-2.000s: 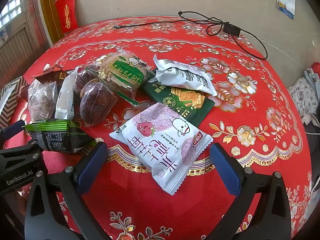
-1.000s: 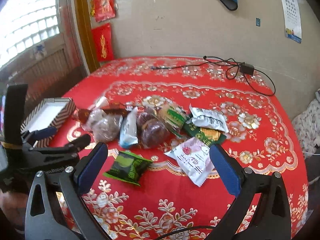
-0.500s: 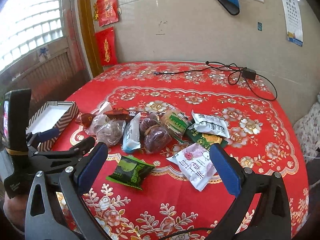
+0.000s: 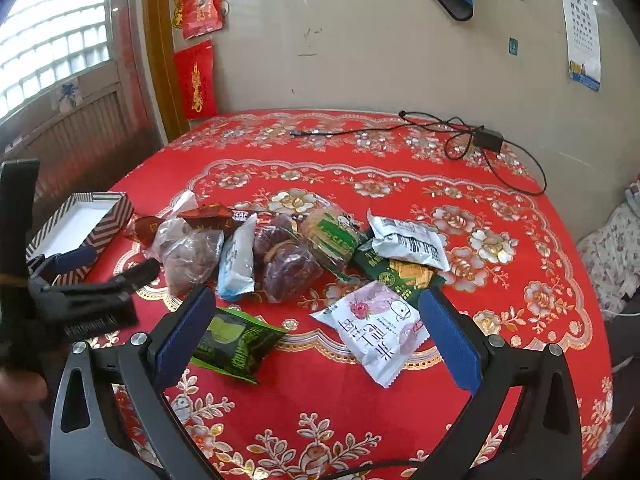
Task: Organize snacks
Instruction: 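Reach the left tool toward the red foil candy packet in the pile, then grasp the red candy packet with the left tool while the right tool grasps the green cake packet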
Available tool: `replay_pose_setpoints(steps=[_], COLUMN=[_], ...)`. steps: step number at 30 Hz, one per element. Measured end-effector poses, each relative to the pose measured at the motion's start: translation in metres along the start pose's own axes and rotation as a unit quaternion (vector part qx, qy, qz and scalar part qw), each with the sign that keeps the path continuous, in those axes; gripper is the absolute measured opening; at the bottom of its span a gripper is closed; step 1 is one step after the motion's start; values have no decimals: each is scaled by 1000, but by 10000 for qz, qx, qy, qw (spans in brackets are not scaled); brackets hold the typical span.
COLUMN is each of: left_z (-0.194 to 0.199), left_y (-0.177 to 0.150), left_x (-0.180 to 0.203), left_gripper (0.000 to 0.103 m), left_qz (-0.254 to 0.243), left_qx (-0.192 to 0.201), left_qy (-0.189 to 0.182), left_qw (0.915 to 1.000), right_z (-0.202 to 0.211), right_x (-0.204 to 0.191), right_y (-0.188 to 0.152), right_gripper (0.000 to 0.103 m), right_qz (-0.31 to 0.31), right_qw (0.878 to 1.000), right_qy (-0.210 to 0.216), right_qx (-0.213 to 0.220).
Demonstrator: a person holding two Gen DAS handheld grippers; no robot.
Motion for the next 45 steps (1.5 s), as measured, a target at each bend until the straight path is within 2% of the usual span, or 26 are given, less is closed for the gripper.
replay_pose_setpoints(steps=[7, 16, 23, 27, 32, 36, 45], left_z=[0, -14, -14, -23, -42, -57, -73], left_y=[16, 16, 32, 37, 41, 43, 46], left_x=[-18, -11, -42, -54, -49, -48, -56], left_gripper=[103, 103, 103, 103, 103, 103, 103], left_qz=[106, 236, 594, 829, 595, 513, 598], left_qx=[-59, -591, -573, -767, -1003, -1255, -1450], left_qy=[57, -470, -114, -262, -96, -179, -282], left_qw=[9999, 9969, 9965, 9933, 9931, 9906, 9872], right_z=[-5, -7, -7, -10, -13, -12, -15], right_x=[2, 11, 11, 8, 7, 8, 7], right_y=[-3, -4, -4, -6, -8, -6, -6], right_gripper=[102, 102, 102, 102, 102, 102, 102], right_qz=[-18, -150, -137, -117, -103, -148, -202], right_qw=[9999, 9997, 9995, 9993, 9991, 9990, 9983], right_qy=[116, 181, 231, 292, 320, 344, 471], right_qx=[-83, -120, -150, -179, -260, -230, -293])
Point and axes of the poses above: each gripper's, at about its wrist camera, not at the fingertips, and z roughly against the way its jaws point, x to its right, y to its top, the point moved 4 cm from there along -z, roughly the way its jaws point, and after that the axes turned 1 degree about -y, right-handed, at the moved point
